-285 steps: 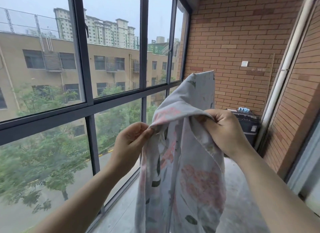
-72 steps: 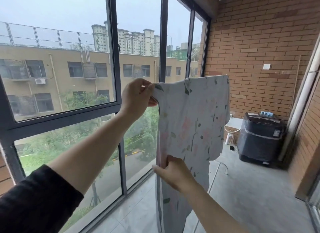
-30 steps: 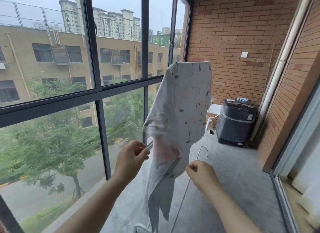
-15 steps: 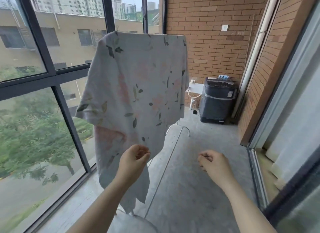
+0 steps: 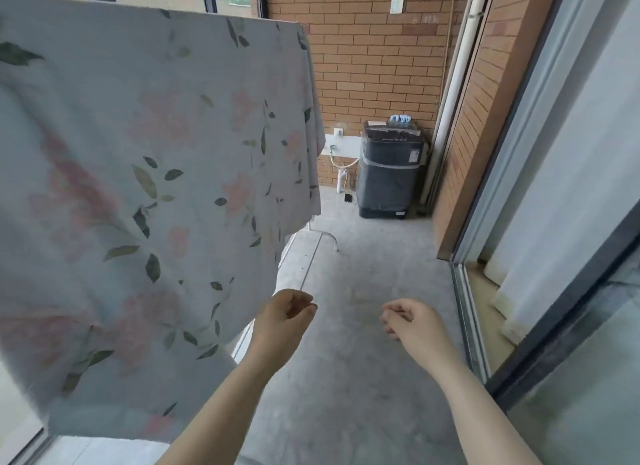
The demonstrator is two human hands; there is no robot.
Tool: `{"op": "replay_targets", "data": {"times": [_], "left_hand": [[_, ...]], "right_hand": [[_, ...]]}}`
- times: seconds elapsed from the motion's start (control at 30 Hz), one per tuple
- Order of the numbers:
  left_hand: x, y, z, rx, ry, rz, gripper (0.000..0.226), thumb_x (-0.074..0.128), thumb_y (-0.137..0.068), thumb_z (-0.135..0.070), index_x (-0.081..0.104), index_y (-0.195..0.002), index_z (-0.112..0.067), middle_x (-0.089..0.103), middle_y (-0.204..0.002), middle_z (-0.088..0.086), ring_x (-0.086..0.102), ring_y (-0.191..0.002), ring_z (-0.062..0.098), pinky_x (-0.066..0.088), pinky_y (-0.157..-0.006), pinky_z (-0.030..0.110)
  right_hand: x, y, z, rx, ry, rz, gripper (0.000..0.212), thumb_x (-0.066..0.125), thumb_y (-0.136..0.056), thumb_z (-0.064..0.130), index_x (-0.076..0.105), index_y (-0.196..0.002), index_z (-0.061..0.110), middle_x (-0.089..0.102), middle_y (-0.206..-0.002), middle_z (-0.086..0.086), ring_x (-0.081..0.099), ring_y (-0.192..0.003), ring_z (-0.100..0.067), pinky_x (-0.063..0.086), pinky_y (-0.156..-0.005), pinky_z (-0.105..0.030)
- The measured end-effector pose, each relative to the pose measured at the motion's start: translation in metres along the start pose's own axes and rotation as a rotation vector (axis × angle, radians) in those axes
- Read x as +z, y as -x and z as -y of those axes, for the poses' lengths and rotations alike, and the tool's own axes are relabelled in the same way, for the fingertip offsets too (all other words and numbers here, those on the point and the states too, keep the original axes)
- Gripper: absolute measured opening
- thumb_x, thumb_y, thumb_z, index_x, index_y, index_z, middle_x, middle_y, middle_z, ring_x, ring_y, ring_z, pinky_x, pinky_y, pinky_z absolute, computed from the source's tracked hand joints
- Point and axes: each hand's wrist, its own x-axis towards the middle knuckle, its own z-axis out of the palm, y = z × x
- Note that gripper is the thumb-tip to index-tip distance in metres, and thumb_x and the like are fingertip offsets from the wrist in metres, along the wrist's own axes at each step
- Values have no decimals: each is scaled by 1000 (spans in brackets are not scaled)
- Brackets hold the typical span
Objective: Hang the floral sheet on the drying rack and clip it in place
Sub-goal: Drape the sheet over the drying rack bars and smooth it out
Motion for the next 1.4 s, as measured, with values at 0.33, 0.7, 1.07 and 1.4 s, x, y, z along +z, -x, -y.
{"op": "replay_targets", "data": {"times": [0.33,0.7,1.07,1.4], "left_hand": [[74,-184,-52,2,83,76,17,65,-74,-28,65,-90,-23,72,-94,2,66,-92,21,53,-90,45],[211,-358,-116,46,28,121,10,62,-86,-16,64,-91,-24,72,-94,-2,67,-90,15,55,-88,39],[319,-511,-185,55,18,77,10,63,-88,-15,65,-97,-19,73,-89,-1,69,-84,12,56,-86,39],[361,-711,-217,97,51,53,9,63,-88,-16,63,-92,-24,72,-93,0,68,-89,17,56,-86,42]], "right_hand": [[-46,-188,18,11,36,-58,20,60,-90,17,62,-78,32,72,-85,0,69,-82,-19,56,-83,-46],[-142,-380,-2,15,-47,-145,11,58,-93,12,67,-99,14,71,-87,-1,69,-80,-15,59,-77,-33],[-232,-570,4,-24,-121,-137,15,55,-93,10,68,-102,12,72,-87,1,69,-79,-10,56,-68,-18],[-236,-768,23,-18,-77,-140,17,56,-94,14,68,-105,13,71,-87,4,69,-79,-7,56,-65,-15]]}}
